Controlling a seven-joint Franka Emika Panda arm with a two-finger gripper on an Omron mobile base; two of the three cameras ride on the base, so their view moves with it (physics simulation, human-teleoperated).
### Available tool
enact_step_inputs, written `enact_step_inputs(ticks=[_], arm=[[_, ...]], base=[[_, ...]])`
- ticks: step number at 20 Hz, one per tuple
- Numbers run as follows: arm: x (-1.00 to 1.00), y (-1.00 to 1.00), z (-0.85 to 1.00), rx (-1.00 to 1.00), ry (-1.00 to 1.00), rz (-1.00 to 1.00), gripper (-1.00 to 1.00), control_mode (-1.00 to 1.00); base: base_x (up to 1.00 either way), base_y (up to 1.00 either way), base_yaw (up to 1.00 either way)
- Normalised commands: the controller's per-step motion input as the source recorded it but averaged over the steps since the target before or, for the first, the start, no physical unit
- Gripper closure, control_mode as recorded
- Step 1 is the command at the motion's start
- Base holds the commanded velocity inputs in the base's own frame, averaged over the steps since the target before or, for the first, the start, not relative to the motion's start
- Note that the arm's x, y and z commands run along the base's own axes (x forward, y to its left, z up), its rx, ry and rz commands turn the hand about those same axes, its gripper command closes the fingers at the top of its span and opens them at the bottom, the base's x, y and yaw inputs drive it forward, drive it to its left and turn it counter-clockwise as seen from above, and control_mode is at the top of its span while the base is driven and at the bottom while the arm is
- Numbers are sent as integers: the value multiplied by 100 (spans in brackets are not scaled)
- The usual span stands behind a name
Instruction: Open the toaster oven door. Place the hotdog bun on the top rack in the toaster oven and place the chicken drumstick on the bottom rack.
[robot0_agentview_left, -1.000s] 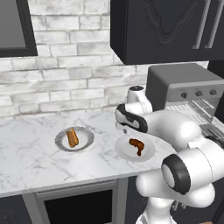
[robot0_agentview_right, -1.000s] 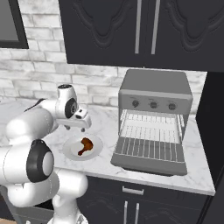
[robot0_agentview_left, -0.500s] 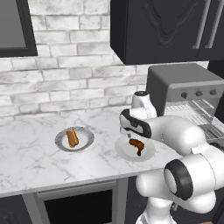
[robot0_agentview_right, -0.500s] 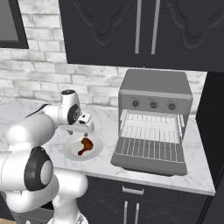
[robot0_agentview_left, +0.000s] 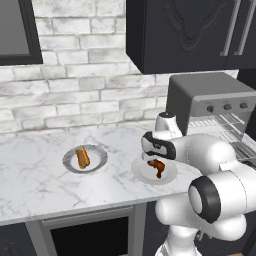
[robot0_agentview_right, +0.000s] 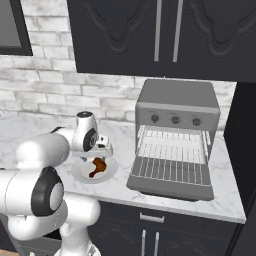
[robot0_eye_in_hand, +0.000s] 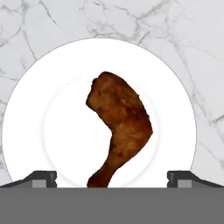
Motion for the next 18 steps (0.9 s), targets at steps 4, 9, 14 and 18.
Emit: enact_step_inputs(ticks=[4,9,14,18], arm=[[0,0,-23,0,0,22,-100,-100],[10,0,-23,0,0,19,-100,-100],[26,0,-11,0,0,12,-100,-100],[28,0,-3,0,0,8,-100,-100]], base=[[0,0,0],[0,0,0],[0,0,0],[0,0,0]])
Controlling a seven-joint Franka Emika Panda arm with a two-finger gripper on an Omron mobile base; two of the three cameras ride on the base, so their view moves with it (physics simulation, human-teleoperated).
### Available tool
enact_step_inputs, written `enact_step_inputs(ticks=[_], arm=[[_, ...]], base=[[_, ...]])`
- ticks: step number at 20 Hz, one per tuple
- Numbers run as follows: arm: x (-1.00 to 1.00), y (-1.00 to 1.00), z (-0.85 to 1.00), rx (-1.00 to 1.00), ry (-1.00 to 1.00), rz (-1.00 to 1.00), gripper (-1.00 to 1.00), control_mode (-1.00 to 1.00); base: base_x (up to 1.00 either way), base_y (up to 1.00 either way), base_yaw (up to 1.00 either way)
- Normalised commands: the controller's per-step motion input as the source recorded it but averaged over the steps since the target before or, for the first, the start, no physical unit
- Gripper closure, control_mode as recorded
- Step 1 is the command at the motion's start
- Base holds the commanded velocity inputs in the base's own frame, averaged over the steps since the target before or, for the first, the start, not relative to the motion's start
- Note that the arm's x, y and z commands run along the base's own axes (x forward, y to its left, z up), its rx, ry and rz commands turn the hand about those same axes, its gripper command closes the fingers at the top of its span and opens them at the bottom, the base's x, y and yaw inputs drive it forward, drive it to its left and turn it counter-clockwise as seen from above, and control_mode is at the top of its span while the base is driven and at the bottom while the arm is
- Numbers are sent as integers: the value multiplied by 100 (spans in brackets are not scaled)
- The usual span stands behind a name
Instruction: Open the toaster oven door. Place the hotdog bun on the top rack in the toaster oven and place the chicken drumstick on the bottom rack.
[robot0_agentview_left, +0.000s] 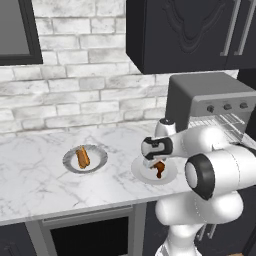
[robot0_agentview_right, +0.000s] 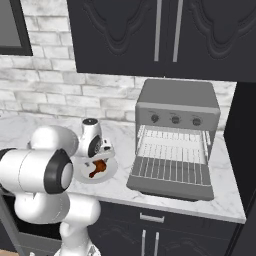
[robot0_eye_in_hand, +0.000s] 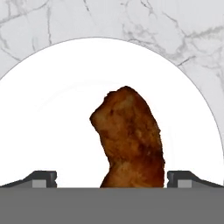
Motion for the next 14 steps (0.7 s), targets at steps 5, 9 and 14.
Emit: enact_step_inputs(ticks=[5,9,14], arm=[[7,0,-13,0,0,4,-100,-100],[3,0,-29,0,0,2,-100,-100],[0,0,-20,0,0,2,-100,-100]], base=[[0,0,0],[0,0,0],[0,0,0]])
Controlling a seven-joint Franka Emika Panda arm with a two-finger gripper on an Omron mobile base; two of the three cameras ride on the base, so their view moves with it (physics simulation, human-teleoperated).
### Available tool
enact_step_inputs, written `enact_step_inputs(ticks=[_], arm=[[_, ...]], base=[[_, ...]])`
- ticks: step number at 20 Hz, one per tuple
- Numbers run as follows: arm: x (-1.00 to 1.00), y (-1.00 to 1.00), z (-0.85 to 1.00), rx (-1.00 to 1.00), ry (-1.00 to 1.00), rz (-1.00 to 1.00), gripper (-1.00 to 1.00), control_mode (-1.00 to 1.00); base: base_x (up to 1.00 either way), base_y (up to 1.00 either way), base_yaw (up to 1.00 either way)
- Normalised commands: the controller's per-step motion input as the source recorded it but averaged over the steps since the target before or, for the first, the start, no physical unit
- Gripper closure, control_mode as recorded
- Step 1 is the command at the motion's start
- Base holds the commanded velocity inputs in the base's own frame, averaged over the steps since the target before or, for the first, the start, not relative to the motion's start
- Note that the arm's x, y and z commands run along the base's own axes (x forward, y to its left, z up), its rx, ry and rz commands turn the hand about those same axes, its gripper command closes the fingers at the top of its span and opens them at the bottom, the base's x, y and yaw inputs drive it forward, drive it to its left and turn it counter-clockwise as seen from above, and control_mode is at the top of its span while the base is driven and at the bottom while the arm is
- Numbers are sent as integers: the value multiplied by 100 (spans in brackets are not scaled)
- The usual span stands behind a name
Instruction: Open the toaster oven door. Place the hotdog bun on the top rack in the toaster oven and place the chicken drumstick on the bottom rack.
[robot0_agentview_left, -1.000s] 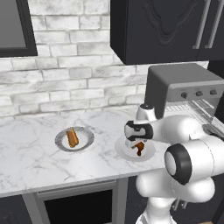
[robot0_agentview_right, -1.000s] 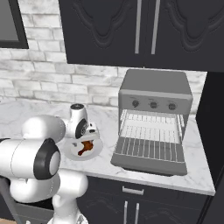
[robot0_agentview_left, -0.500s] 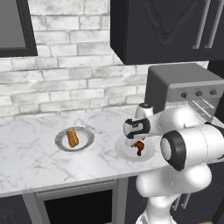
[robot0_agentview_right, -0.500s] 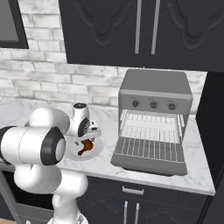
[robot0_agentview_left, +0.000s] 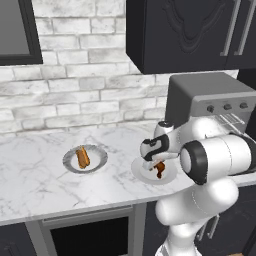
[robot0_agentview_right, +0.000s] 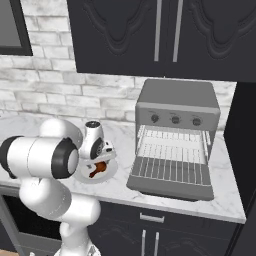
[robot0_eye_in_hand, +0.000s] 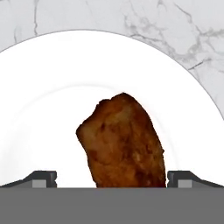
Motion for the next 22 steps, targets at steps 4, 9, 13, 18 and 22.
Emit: enact_step_inputs(ticks=[4,9,13,18,22], arm=[[0,0,-20,0,0,2,-100,-100],[0,0,-24,0,0,3,100,-100],[0,-2,-1,0,0,5,100,-100],[-9,-10,7,0,0,3,100,-100],[-26,-18,48,0,3,4,100,-100]], base=[[0,0,0],[0,0,0],[0,0,0],[0,0,0],[0,0,0]])
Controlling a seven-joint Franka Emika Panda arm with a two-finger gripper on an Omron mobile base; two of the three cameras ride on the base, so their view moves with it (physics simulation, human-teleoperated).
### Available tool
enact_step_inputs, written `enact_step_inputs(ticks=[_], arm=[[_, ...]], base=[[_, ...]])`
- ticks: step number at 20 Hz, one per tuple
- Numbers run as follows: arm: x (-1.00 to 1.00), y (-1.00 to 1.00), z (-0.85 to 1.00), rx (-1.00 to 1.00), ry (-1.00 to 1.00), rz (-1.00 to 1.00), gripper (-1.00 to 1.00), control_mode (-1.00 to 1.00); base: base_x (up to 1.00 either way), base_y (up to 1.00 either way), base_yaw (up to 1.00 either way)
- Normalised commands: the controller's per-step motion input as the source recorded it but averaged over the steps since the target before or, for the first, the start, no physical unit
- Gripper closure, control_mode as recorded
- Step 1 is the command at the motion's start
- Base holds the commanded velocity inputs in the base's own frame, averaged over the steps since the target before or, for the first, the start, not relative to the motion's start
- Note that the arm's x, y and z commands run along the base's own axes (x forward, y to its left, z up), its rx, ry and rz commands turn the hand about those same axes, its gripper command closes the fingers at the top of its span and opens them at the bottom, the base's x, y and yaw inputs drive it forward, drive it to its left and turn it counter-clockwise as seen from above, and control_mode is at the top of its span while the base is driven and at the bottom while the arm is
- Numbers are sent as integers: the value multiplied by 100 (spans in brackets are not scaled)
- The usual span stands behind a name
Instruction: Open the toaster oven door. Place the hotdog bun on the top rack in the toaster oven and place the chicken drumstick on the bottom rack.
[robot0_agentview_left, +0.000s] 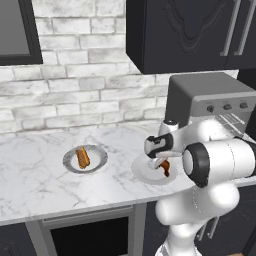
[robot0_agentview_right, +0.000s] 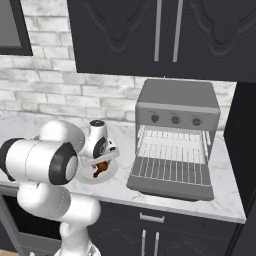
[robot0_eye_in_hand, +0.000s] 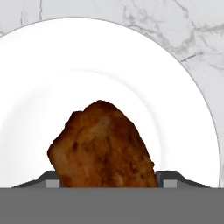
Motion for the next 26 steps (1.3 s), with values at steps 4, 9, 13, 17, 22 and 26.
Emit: enact_step_inputs(ticks=[4,9,13,17,22,26], arm=[[-27,-12,79,-1,2,11,100,-100],[-35,-24,92,0,0,11,100,-100],[-42,-51,59,0,-2,9,100,-100],[-17,-57,50,0,-1,10,100,-100],[-1,-80,28,-1,-2,14,100,-100],[0,-78,2,0,0,12,100,-100]], base=[[0,0,0],[0,0,0],[0,0,0],[0,0,0],[0,0,0],[0,0,0]])
